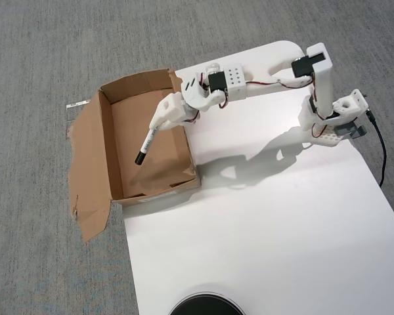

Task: Grasp a pen and put it in the box.

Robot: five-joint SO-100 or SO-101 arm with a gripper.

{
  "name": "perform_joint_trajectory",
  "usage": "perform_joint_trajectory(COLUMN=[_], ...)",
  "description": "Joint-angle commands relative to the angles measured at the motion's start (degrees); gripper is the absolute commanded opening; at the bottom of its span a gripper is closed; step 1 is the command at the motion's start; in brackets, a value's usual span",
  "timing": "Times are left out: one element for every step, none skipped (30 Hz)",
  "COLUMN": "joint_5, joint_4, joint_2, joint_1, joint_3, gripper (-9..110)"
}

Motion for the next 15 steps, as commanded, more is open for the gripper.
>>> perform_joint_trajectory(joint_5=[-0.3, -0.3, -0.3, -0.3, -0.3, -0.3, -0.3, -0.3, -0.3, -0.3, -0.3, -0.3, -0.3, -0.3, -0.3], joint_4=[-0.4, -0.4, -0.4, -0.4, -0.4, -0.4, -0.4, -0.4, -0.4, -0.4, -0.4, -0.4, -0.4, -0.3, -0.3], joint_2=[0.4, 0.4, 0.4, 0.4, 0.4, 0.4, 0.4, 0.4, 0.4, 0.4, 0.4, 0.4, 0.4, 0.4, 0.5], joint_1=[-0.2, -0.3, -0.3, -0.3, -0.3, -0.4, -0.7, -1.0, -1.1, -1.1, -1.1, -1.2, -1.2, -1.2, -1.2], joint_3=[-1.1, -1.1, -1.1, -1.1, -1.1, -1.1, -1.1, -1.1, -1.1, -1.1, -1.1, -1.1, -1.1, -1.1, -1.1], gripper=[9, 9, 10, 11, 12, 14, 15, 16, 17, 17, 17, 17, 17, 17, 17])
